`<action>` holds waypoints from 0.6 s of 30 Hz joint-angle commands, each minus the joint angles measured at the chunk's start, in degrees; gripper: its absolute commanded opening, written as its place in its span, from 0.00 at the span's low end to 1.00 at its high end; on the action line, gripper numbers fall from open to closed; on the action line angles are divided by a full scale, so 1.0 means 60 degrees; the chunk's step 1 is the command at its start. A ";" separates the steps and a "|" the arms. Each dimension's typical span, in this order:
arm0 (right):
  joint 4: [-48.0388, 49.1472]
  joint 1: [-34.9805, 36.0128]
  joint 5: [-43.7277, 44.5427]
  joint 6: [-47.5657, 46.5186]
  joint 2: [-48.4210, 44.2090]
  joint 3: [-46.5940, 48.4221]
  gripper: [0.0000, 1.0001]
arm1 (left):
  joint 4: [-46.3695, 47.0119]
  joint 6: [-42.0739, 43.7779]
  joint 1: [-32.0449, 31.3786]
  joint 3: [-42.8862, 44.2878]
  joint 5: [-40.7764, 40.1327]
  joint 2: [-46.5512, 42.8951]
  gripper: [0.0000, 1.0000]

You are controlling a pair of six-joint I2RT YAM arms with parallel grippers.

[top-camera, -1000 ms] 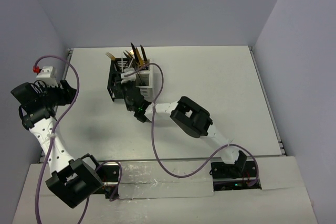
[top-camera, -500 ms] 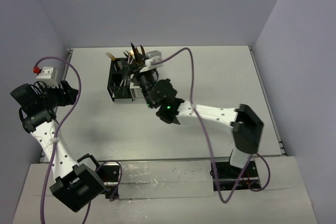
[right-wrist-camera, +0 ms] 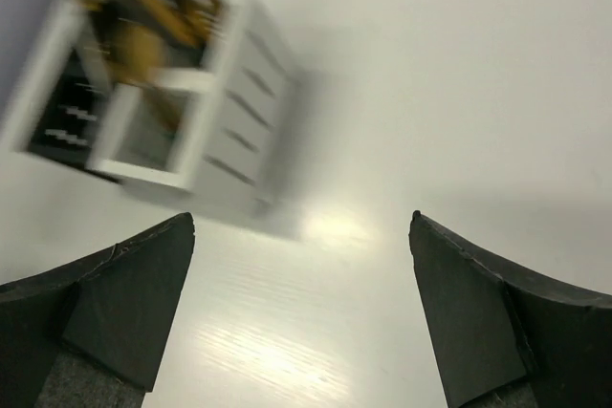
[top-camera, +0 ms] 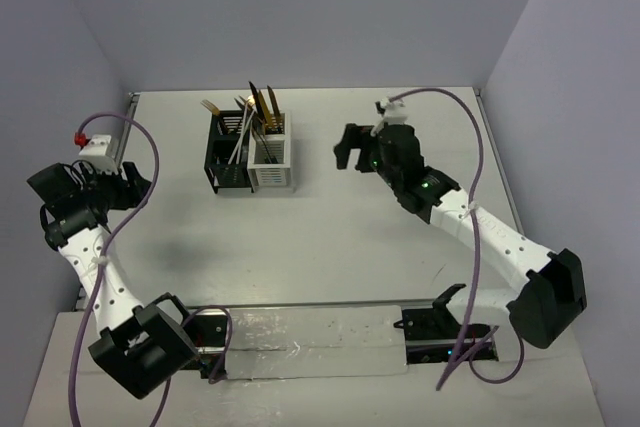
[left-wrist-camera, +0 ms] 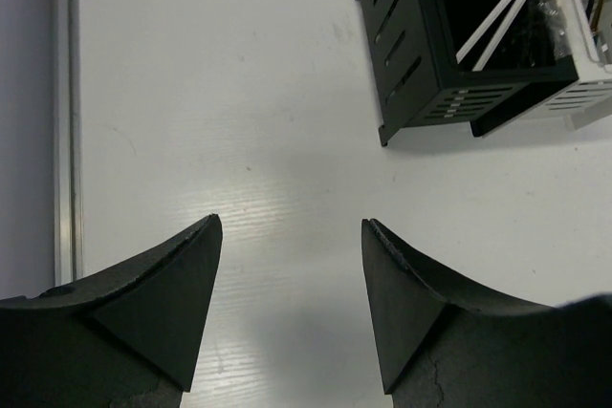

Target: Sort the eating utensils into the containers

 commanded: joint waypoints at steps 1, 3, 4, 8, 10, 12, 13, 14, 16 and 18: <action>-0.1259 -0.1186 -0.0925 0.1553 -0.0587 -0.1244 1.00 | -0.0380 0.0395 0.0096 -0.0016 -0.0170 0.0200 0.70; -0.0937 -0.1670 -0.0706 0.1845 -0.1012 -0.1948 1.00 | -0.0351 0.0469 0.0096 -0.0133 -0.0375 0.0318 0.70; -0.0849 -0.1788 -0.0589 0.1948 -0.1100 -0.2126 1.00 | -0.0307 0.0454 0.0111 -0.0191 -0.0492 0.0332 0.69; -0.1124 -0.2038 0.0156 0.2213 -0.0999 -0.2348 1.00 | 0.0117 0.0294 0.0096 -0.0630 -0.0917 0.0362 0.70; -0.1272 -0.2038 0.0393 0.2199 -0.0794 -0.2304 1.00 | 0.0322 0.0177 0.0096 -0.0748 -0.1049 0.0391 0.70; -0.1156 -0.2053 0.0598 0.2169 -0.0706 -0.2435 1.00 | 0.0439 0.0132 0.0096 -0.0836 -0.1108 0.0435 0.70; -0.1083 -0.2053 0.0642 0.2169 -0.0691 -0.2494 1.00 | 0.0469 0.0059 0.0111 -0.0851 -0.1137 0.0508 0.70; -0.0995 -0.2053 0.0686 0.2169 -0.0676 -0.2509 1.00 | 0.0484 0.0044 0.0097 -0.0851 -0.1137 0.0537 0.70; -0.0980 -0.2053 0.0818 0.2140 -0.0662 -0.2538 1.00 | 0.0469 0.0000 0.0096 -0.0851 -0.1166 0.0639 0.70; -0.0791 -0.2053 0.0848 0.2038 -0.0734 -0.2698 1.00 | 0.0469 -0.0014 0.0096 -0.0851 -0.1181 0.0684 0.70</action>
